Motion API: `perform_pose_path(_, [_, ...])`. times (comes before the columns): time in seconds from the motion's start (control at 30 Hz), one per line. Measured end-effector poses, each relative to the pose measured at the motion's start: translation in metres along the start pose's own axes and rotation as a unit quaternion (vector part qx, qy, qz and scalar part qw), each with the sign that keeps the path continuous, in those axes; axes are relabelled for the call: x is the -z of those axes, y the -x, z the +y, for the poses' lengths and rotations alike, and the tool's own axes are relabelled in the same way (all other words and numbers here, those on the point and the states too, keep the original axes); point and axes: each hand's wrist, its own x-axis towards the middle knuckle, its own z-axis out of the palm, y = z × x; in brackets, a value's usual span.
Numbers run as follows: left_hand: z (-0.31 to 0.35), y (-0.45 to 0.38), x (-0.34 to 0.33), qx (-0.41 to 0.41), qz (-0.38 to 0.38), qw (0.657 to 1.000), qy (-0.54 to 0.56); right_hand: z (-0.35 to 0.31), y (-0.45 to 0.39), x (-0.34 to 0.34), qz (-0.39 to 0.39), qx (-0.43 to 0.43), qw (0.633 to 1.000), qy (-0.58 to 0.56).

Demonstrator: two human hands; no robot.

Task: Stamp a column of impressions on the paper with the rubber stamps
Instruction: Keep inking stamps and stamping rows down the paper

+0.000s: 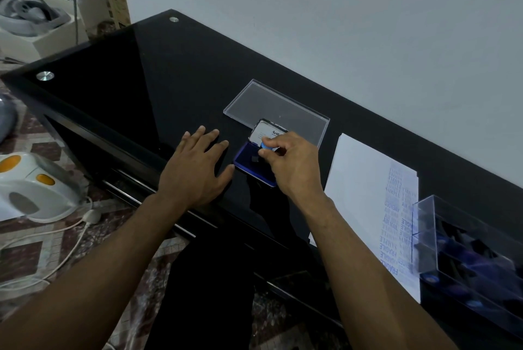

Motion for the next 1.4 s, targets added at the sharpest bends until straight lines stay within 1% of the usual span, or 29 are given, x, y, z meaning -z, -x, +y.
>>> perform_pose_path(0.17, [0.000, 0.000, 0.000, -0.001, 0.002, 1.000, 0.004, -0.001, -0.002, 0.001, -0.014, -0.007, 1.000, 0.005])
perform_pose_path(0.43, [0.002, 0.000, 0.005, -0.001, -0.004, 1.000, 0.022, 0.004, 0.002, -0.003, 0.014, 0.010, 1.000, -0.010])
perform_pose_path(0.57, [0.004, -0.001, 0.009, 0.007, -0.008, 0.999, 0.044, 0.002, 0.005, -0.002, 0.013, 0.005, 1.000, -0.019])
perform_pose_path(0.73, [0.019, 0.002, 0.017, -0.002, 0.013, 0.997, 0.074, 0.005, 0.016, 0.015, 0.052, -0.009, 0.996, -0.072])
perform_pose_path(0.87, [0.047, 0.002, 0.022, -0.032, 0.023, 0.995, 0.096, 0.016, 0.030, 0.040, 0.081, -0.008, 0.994, -0.068])
perform_pose_path(1.07, [0.109, 0.004, 0.021, -0.082, 0.022, 0.989, 0.118, 0.049, 0.061, 0.088, 0.133, -0.035, 0.988, -0.077])
perform_pose_path(1.17, [0.141, 0.006, 0.017, -0.092, 0.003, 0.985, 0.147, 0.068, 0.079, 0.110, 0.152, -0.067, 0.982, -0.091])
perform_pose_path(1.4, [0.197, 0.008, -0.002, -0.147, -0.032, 0.977, 0.152, 0.101, 0.117, 0.150, 0.181, -0.107, 0.975, -0.071])
